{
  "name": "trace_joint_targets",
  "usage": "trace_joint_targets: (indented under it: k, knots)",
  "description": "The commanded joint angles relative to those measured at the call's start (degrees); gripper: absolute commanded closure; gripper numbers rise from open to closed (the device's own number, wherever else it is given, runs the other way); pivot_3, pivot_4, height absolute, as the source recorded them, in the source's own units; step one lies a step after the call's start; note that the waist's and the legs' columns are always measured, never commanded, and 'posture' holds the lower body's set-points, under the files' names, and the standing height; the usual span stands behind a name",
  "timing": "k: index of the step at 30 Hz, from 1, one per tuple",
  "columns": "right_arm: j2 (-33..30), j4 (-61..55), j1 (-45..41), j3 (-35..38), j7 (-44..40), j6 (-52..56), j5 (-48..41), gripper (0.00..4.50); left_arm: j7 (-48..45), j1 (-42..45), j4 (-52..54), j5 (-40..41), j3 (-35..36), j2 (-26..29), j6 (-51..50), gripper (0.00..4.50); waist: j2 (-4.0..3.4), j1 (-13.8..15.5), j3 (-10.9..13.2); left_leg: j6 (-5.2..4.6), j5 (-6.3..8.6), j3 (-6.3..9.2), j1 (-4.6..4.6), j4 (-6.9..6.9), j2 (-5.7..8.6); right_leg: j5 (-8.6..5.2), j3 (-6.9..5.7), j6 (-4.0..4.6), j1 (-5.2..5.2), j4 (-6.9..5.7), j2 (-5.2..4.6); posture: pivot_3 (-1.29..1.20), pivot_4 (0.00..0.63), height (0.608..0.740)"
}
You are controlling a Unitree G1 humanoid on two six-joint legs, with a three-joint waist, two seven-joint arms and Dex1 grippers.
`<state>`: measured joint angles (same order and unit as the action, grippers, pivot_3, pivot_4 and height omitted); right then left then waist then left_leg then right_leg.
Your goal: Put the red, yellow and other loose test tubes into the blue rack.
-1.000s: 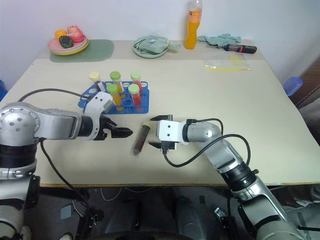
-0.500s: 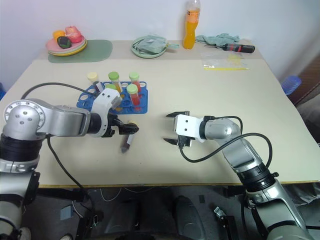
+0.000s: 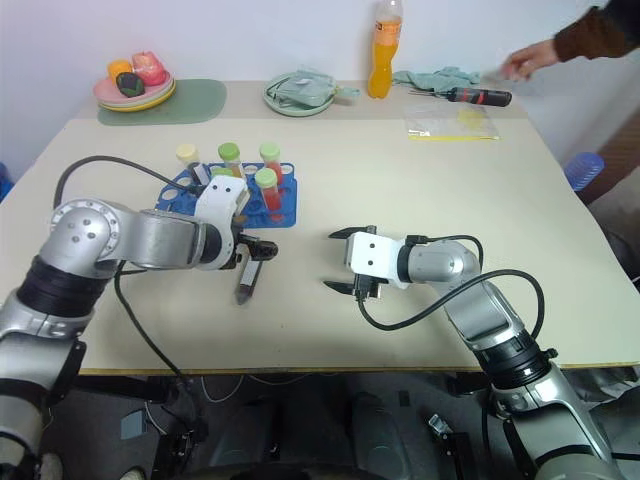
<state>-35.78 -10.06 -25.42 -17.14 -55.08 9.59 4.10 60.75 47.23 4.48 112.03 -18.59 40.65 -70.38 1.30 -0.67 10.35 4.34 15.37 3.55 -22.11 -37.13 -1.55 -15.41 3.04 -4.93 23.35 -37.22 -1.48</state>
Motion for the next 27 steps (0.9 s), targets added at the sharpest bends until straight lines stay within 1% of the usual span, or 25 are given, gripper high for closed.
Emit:
trace_joint_targets:
  k: [1, 5, 8, 9, 10, 11, 12, 15, 16, 17, 19, 21, 23, 24, 25, 26, 27]
  knots:
    - [0.0, -2.7, 0.4, 0.6, 0.0, 0.1, -0.8, 0.20, 4.5, -0.5, -0.1, 1.0, -0.6, -1.6, 0.9, 0.16, 0.00, 0.0, 0.0, 0.00, 0.00, 0.00, 0.00, 0.00, 0.00, 0.00, 0.00, 0.00, 0.00, 0.00, 0.00, 0.00, 0.150, 0.740]
    - [-0.1, -3.2, 0.7, 0.7, 0.1, 0.5, -0.8, 0.20, 12.3, -2.1, -1.9, 1.0, -0.6, -4.4, 2.0, 0.16, 0.00, -0.1, 0.0, 0.03, -0.02, 0.00, 0.01, 0.00, 0.00, 0.00, 0.00, 0.00, 0.00, -0.02, 0.00, 0.00, 0.150, 0.740]
    - [-0.1, -3.8, 1.1, 0.7, 0.1, 0.9, -0.8, 0.20, 17.2, -3.6, -3.5, 1.0, 1.3, -7.1, 3.0, 0.16, 0.00, 0.1, 0.0, 0.06, -0.03, 0.01, 0.01, -0.01, 0.00, 0.00, 0.00, 0.00, -0.01, -0.01, 0.00, 0.00, 0.150, 0.740]
    - [-0.2, -4.0, 1.3, 0.7, 0.2, 1.0, -0.8, 0.20, 19.2, -3.9, -4.3, 1.0, 1.9, -7.8, 3.3, 0.66, 0.01, 0.1, 0.0, 0.08, -0.05, 0.00, 0.01, -0.01, 0.02, 0.00, 0.00, 0.00, -0.02, 0.01, -0.01, 0.00, 0.150, 0.740]
    - [-0.2, -4.1, 1.4, 0.6, 0.2, 1.1, -0.7, 0.20, 20.7, -3.9, -4.9, 1.0, 2.3, -8.2, 3.3, 0.98, 0.01, 0.1, 0.0, 0.14, -0.08, 0.01, 0.00, -0.01, 0.02, 0.00, 0.00, 0.00, -0.02, 0.01, -0.02, 0.00, 0.150, 0.740]
    - [-0.2, -4.2, 1.5, 0.6, 0.2, 1.1, -0.7, 0.20, 21.7, -3.8, -5.2, 1.0, 2.5, -8.6, 3.2, 1.56, 0.01, 0.1, 0.0, 0.16, -0.09, 0.01, 0.01, -0.01, 0.02, 0.00, 0.00, 0.00, -0.02, 0.00, -0.01, 0.00, 0.150, 0.740]
    - [-0.2, -4.5, 1.7, 0.6, 0.2, 1.3, -0.7, 0.20, 23.0, -4.0, -5.4, 1.0, 3.2, -9.5, 3.3, 1.99, 0.00, 0.1, 0.0, 0.17, -0.09, 0.02, 0.01, -0.01, 0.02, 0.00, -0.01, 0.00, -0.02, 0.00, -0.01, 0.00, 0.150, 0.740]
    - [0.0, -5.0, 1.8, 0.5, 0.2, 1.8, -0.7, 0.20, 24.9, -4.3, -5.3, 1.0, 5.2, -11.9, 3.0, 3.56, 0.00, 0.1, 0.0, 0.18, -0.10, 0.01, 0.01, -0.01, 0.03, 0.00, 0.00, 0.00, -0.02, 0.01, -0.01, 0.00, 0.150, 0.740]
    - [0.0, -5.1, 1.8, 0.4, 0.2, 1.9, -0.7, 0.20, 24.8, -4.1, -4.8, 1.0, 6.0, -12.1, 2.8, 3.74, 0.00, 0.1, 0.0, 0.19, -0.11, 0.01, 0.01, -0.01, 0.04, 0.00, 0.00, 0.00, -0.02, 0.01, -0.01, 0.00, 0.150, 0.740]
    - [0.1, -5.2, 1.8, 0.4, 0.2, 1.9, -0.7, 0.20, 24.7, -3.9, -4.3, 1.0, 6.8, -11.9, 2.5, 3.74, 0.00, 0.1, 0.0, 0.19, -0.11, 0.01, 0.00, -0.01, 0.04, 0.00, -0.01, 0.00, -0.02, 0.01, -0.01, 0.00, 0.150, 0.740]
    - [0.0, -5.5, 1.7, 0.5, 0.2, 2.2, -0.7, 0.20, 21.0, -3.4, -2.5, 1.0, 8.6, -9.6, 1.3, 3.74, 0.00, -0.2, 0.0, 0.21, -0.12, 0.01, 0.01, 0.00, 0.04, 0.00, -0.01, 0.00, -0.01, 0.00, 0.00, 0.00, 0.150, 0.740]
    - [0.0, -5.8, 1.5, 1.1, 0.3, 2.5, -1.1, 0.20, 10.9, -3.4, 1.6, 1.0, 11.1, -4.9, -0.8, 3.74, 0.00, -0.3, 0.0, 0.26, -0.15, 0.01, 0.03, 0.02, 0.03, 0.00, -0.01, 0.00, 0.00, -0.02, 0.03, 0.00, 0.150, 0.740]
    - [0.0, -5.9, 1.3, 1.7, 0.4, 2.7, -1.5, 0.20, -2.0, -5.1, 8.6, 1.0, 14.7, 3.7, -4.8, 3.74, 0.00, -0.5, 0.0, 0.35, -0.20, 0.00, 0.02, 0.08, 0.03, 0.00, 0.00, 0.01, 0.06, -0.04, 0.07, 0.00, 0.150, 0.740]
    - [0.0, -5.9, 1.1, 2.0, 0.6, 2.9, -1.8, 0.20, -7.4, -6.9, 12.1, -0.7, 17.3, 7.2, -5.6, 3.74, -0.02, -0.7, 0.0, 0.37, -0.21, 0.00, -0.01, 0.10, 0.02, 0.00, 0.00, 0.01, 0.08, -0.03, 0.08, 0.00, 0.150, 0.740]
    - [0.2, -5.9, 1.0, 2.3, 0.8, 3.0, -2.2, 0.20, -14.6, -9.6, 16.9, -6.6, 20.6, 10.6, -5.4, 3.74, -0.05, -0.9, 0.0, 0.36, -0.20, -0.01, 0.00, 0.14, 0.02, -0.01, 0.01, 0.01, 0.09, -0.02, 0.07, 0.00, 0.150, 0.740]
    - [0.8, -5.8, 0.9, 2.7, 1.2, 3.4, -2.9, 0.20, -23.1, -14.8, 21.1, -15.5, 23.5, 15.1, -3.0, 3.74, -0.09, -0.8, 0.0, 0.37, -0.20, -0.04, 0.01, 0.18, 0.02, -0.01, 0.02, 0.01, 0.10, 0.00, 0.06, 0.00, 0.150, 0.740]
    - [1.4, -5.8, 0.8, 3.0, 1.5, 3.9, -3.5, 0.20, -28.6, -19.7, 22.9, -22.2, 26.5, 17.7, -0.1, 3.74, -0.15, -1.0, 0.0, 0.36, -0.20, -0.04, 0.02, 0.18, 0.02, -0.03, 0.01, -0.01, 0.07, 0.01, 0.05, 0.00, 0.150, 0.740]
